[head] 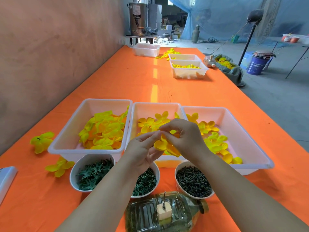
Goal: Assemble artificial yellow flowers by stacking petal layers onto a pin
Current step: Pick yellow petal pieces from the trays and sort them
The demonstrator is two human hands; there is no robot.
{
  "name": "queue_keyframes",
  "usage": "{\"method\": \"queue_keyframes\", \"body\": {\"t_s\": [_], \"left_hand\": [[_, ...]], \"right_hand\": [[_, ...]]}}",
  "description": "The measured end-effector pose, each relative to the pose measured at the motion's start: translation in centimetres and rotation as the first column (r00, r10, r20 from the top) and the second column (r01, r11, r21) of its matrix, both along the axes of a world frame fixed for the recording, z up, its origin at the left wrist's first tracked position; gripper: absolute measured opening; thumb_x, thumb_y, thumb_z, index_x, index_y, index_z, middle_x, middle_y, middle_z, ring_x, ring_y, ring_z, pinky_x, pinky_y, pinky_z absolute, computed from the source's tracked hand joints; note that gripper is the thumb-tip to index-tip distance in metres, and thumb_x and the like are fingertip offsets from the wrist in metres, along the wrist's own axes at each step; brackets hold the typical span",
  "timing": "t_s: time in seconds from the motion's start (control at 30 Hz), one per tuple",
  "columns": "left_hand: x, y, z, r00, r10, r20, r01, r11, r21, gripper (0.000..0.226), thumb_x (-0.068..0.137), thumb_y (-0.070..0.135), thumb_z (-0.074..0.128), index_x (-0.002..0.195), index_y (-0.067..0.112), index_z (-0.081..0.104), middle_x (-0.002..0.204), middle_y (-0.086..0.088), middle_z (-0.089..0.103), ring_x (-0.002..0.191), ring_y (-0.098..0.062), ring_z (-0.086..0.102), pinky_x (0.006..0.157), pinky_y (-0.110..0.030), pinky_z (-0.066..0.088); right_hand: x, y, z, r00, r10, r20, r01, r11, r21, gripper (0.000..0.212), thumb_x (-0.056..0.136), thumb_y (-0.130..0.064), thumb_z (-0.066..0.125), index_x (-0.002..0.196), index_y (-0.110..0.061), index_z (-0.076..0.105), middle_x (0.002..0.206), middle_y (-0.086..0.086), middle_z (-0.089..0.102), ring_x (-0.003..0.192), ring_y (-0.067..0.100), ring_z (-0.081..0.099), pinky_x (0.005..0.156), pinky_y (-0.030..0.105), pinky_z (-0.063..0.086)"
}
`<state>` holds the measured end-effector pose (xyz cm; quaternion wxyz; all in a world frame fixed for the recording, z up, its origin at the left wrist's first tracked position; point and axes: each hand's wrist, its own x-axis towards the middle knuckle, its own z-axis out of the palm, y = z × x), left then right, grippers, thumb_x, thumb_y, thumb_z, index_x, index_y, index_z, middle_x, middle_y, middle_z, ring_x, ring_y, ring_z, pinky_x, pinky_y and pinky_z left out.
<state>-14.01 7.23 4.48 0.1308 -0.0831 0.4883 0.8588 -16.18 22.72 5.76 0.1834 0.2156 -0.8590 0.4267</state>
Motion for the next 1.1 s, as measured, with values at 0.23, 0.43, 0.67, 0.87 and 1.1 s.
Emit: {"method": "queue_keyframes", "body": {"t_s": [0.23,0.43,0.67,0.87,1.1], "left_hand": [[0.2,0.0,0.3,0.999,-0.044,0.018,0.043,0.999,0.026,0.005,0.067,0.022,0.075,0.067,0.019,0.079,0.069,0.0,0.072,0.053,-0.012,0.068,0.042,-0.02,0.052],[0.4,0.3,0.3,0.995,-0.04,0.088,0.031,0.994,0.107,0.008,0.07,0.024,0.076,0.073,0.017,0.079,0.07,0.0,0.069,0.053,-0.01,0.065,0.044,-0.018,0.053],[0.7,0.5,0.3,0.992,-0.03,0.123,0.013,0.99,0.14,0.02,0.068,0.025,0.076,0.085,0.014,0.074,0.068,-0.002,0.069,0.052,-0.011,0.065,0.043,-0.019,0.053],[0.5,0.3,0.4,0.994,-0.053,0.095,0.043,0.994,0.099,0.01,0.069,0.025,0.075,0.073,0.015,0.076,0.063,-0.001,0.065,0.046,-0.009,0.06,0.042,-0.018,0.052],[0.2,-0.3,0.8,0.995,-0.096,0.029,0.095,0.995,0.028,0.02,0.07,0.026,0.075,0.085,0.014,0.071,0.072,-0.003,0.07,0.051,-0.012,0.065,0.042,-0.019,0.052]], "right_hand": [[0.7,-0.2,0.1,0.993,0.02,-0.113,-0.021,1.0,-0.013,0.02,0.083,-0.004,0.076,0.1,-0.013,0.08,0.094,0.001,0.069,0.087,0.016,0.066,0.072,0.032,0.053],[1.3,-0.6,0.1,0.992,-0.016,-0.128,0.017,1.0,0.005,0.018,0.085,-0.007,0.075,0.101,-0.014,0.08,0.095,0.003,0.07,0.087,0.021,0.067,0.072,0.042,0.054],[1.5,-0.6,0.7,0.984,-0.055,-0.168,0.062,0.997,0.038,0.007,0.081,-0.012,0.08,0.088,-0.014,0.081,0.085,-0.001,0.07,0.076,0.02,0.066,0.065,0.041,0.053],[1.4,-0.5,1.5,0.991,-0.031,-0.131,0.044,0.994,0.101,0.005,0.076,-0.012,0.08,0.077,-0.016,0.078,0.078,-0.003,0.07,0.073,0.015,0.066,0.067,0.04,0.053],[0.4,-0.1,2.1,0.99,-0.036,0.138,0.032,0.999,0.031,0.018,0.076,-0.021,0.082,0.076,-0.028,0.065,0.075,-0.01,0.069,0.069,0.004,0.065,0.068,0.028,0.052]]}}
